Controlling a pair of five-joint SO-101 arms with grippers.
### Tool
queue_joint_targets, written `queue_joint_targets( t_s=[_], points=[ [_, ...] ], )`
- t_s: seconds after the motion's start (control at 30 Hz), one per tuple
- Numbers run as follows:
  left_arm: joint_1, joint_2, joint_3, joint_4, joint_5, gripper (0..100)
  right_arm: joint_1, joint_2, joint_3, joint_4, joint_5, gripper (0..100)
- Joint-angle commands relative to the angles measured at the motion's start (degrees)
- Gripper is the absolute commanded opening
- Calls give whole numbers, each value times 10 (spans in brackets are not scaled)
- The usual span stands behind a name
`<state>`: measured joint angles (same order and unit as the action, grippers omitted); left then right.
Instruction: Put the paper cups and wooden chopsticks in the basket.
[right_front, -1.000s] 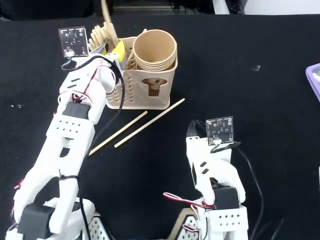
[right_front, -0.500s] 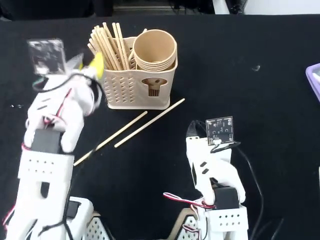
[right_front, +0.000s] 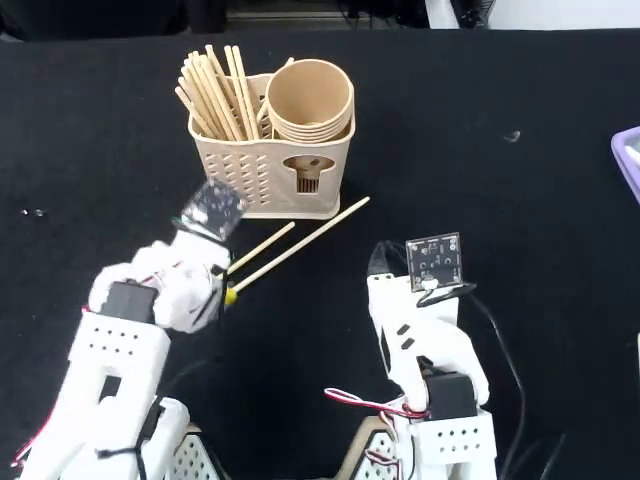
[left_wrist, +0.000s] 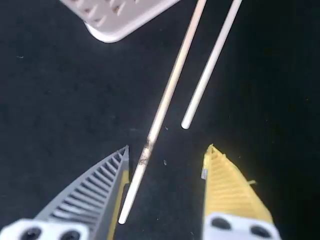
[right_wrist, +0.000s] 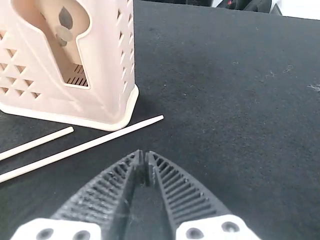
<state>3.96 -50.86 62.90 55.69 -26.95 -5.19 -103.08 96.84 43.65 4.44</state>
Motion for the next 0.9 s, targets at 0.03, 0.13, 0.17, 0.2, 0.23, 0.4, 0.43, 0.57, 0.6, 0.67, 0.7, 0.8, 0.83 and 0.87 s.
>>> queue_joint_targets(
  t_s=[0.03, 0.13, 0.17, 0.2, 0.23, 0.4, 0.43, 0.57, 0.6, 0.67, 0.7, 0.8, 0.83, 0.87],
  points=[
    [9, 84, 7, -85, -20, 241, -9, -40, -3, -8, 7, 15],
    [10, 147, -20, -105, -19, 241, -9, -40, -3, -8, 7, 15],
    [10, 163, -31, -108, -19, 241, -9, -40, -3, -8, 7, 15],
    [10, 178, -44, -110, -19, 241, -9, -40, -3, -8, 7, 15],
    [10, 194, -56, -114, -19, 241, -9, -40, -3, -8, 7, 15],
    [29, 255, -104, -112, -20, 241, -9, -40, -3, -8, 7, 15],
    [37, 267, -112, -112, -20, 241, -9, -40, -3, -8, 7, 15],
    [73, 324, -137, -116, -18, 241, -9, -40, -3, -8, 7, 15],
    [78, 342, -145, -116, -18, 241, -8, -40, -3, -8, 7, 15],
    [80, 377, -168, -117, -17, 241, -8, -40, -3, -8, 7, 15],
    [79, 392, -182, -117, -17, 241, -8, -40, -3, -8, 7, 15],
    [70, 425, -214, -116, -17, 241, -9, -40, -3, -8, 7, 15],
    [68, 431, -219, -115, -17, 241, -9, -40, -3, -8, 7, 15],
    [67, 433, -223, -113, -17, 241, -9, -40, -3, -8, 7, 15]
  ],
)
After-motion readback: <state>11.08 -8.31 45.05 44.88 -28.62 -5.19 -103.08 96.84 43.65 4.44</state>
